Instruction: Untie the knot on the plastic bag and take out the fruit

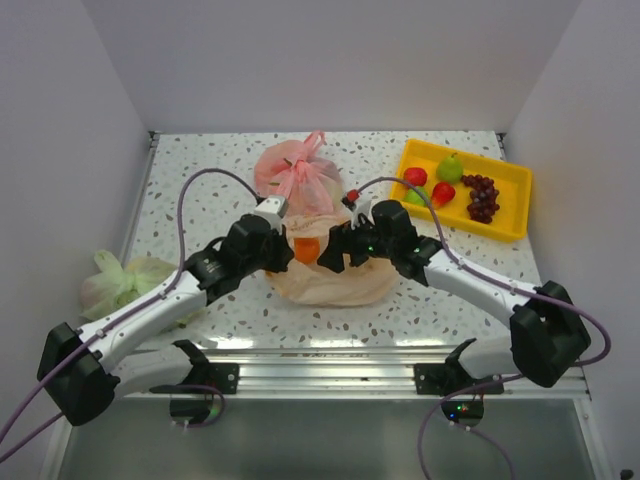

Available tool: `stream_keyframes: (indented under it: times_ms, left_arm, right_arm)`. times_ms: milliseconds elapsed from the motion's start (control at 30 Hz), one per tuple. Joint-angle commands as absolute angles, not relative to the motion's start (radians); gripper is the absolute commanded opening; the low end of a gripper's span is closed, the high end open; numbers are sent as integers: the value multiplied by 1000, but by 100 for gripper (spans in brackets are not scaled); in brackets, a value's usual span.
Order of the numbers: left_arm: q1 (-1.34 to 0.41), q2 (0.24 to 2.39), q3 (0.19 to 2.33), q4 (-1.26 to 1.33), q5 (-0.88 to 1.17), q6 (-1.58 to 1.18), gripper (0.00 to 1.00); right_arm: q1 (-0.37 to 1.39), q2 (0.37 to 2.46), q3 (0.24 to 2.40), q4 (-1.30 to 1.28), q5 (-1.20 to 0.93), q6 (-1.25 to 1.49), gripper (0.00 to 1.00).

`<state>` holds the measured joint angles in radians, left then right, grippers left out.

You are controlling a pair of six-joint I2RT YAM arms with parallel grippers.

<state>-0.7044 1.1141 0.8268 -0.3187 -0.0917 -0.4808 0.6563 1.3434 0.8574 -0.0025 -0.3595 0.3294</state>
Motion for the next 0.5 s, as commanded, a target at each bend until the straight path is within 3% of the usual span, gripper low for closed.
stream_keyframes:
  times_ms: [0,467]
  left_arm:
    - [-718,1063,730,-307,-98,-535,2]
    - [-735,1063,506,-219,-110,-641,3]
  right_arm:
    - [673,1373,824,80,-393,344,80]
    - [761,1476,795,54,-261,279,84]
